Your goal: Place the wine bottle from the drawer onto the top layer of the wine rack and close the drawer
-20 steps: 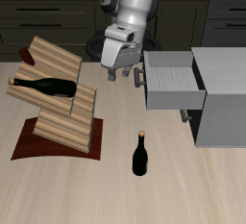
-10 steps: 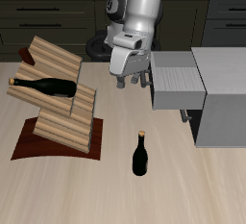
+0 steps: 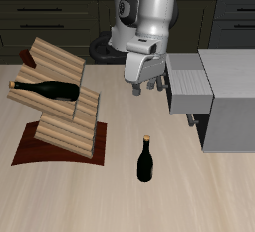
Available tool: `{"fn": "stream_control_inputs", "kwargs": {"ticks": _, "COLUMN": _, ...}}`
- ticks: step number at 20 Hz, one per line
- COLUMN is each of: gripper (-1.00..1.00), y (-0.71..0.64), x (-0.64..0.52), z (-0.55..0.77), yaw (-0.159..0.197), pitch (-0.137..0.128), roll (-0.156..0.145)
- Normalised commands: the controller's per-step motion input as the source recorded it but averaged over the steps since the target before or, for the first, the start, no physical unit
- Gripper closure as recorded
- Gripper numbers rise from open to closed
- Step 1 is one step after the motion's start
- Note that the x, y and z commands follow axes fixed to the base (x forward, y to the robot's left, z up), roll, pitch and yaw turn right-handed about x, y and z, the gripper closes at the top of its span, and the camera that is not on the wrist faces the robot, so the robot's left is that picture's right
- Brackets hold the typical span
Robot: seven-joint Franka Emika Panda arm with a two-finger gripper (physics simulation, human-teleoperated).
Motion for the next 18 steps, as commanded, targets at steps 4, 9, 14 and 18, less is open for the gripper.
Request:
{"fn": "stream_control_inputs", "kwargs": {"ticks": 4, "gripper": -1.0, "y": 0.24, "x": -0.02, "z": -0.02, "yaw": -0.004, "pitch": -0.015, "roll": 0.047}}
{"fn": "stream_control_inputs", "kwargs": {"ticks": 9, "gripper": -1.0, "y": 0.22, "x": -0.01, "z": -0.06, "yaw": -0.005, "pitch": -0.015, "roll": 0.05}}
{"fn": "stream_control_inputs", "kwargs": {"ticks": 14, "gripper": -1.0, "y": 0.37, "x": 0.07, "z": -0.14, "yaw": -0.002, "pitch": -0.011, "roll": 0.069}}
{"fn": "stream_control_inputs", "kwargs": {"ticks": 18, "gripper": -1.0, "y": 0.37, "x": -0.01, "z": -0.08, "yaw": 0.016, "pitch": -0.003, "roll": 0.069}}
